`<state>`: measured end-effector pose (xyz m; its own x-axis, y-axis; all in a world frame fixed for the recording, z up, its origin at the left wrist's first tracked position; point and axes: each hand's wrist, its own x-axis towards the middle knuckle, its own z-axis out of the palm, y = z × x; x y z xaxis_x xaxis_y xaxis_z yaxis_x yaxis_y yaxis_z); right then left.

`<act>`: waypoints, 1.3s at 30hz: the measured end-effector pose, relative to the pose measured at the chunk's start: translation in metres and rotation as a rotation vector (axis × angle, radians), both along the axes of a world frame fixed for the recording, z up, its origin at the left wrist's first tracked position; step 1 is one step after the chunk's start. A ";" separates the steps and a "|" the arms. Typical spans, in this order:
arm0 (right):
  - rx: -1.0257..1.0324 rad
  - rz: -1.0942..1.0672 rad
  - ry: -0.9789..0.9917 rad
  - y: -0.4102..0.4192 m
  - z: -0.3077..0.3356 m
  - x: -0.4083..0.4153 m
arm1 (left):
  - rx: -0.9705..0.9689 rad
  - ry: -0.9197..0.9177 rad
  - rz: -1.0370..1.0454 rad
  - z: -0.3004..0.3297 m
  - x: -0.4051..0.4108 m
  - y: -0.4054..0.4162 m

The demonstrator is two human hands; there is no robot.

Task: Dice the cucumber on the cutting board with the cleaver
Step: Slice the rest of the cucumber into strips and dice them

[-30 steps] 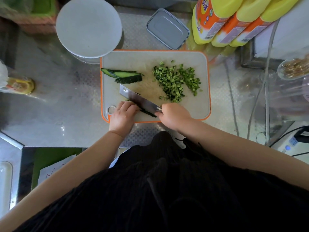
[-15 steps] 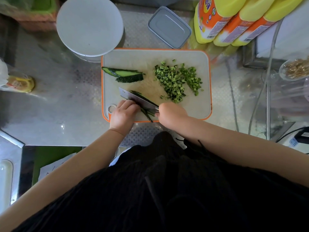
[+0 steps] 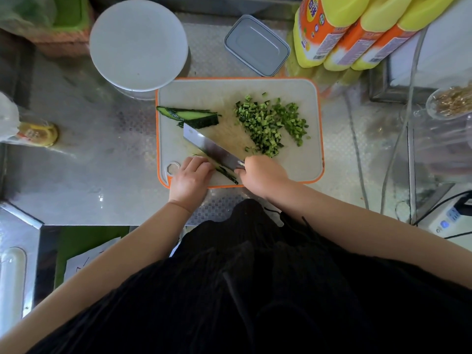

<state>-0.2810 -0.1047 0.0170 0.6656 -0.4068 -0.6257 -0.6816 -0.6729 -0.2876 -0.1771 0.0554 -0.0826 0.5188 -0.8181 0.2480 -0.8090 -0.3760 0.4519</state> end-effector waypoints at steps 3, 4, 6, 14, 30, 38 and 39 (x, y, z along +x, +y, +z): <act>-0.004 0.035 0.024 0.002 0.003 -0.002 | -0.012 -0.003 -0.003 0.000 0.000 0.000; 0.001 0.036 0.038 0.003 0.003 -0.002 | -0.018 -0.001 -0.003 0.000 0.000 0.000; 0.005 0.029 0.056 0.005 0.002 -0.002 | -0.019 0.005 0.002 -0.001 0.001 0.000; -0.012 0.047 0.089 0.008 -0.003 0.005 | -0.006 -0.025 -0.008 -0.002 0.002 -0.001; -0.015 -0.002 -0.040 0.011 -0.016 -0.001 | 0.089 0.038 0.011 0.012 -0.001 -0.007; -0.010 -0.088 -0.078 -0.009 -0.008 -0.005 | 0.144 0.101 0.034 0.024 0.001 -0.013; 0.009 -0.117 -0.085 -0.011 -0.009 -0.006 | 0.124 0.068 0.032 0.027 -0.001 -0.012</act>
<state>-0.2871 -0.1153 0.0080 0.6644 -0.4798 -0.5730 -0.7285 -0.5871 -0.3531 -0.1781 0.0430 -0.0561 0.5576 -0.8228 0.1098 -0.7646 -0.4576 0.4538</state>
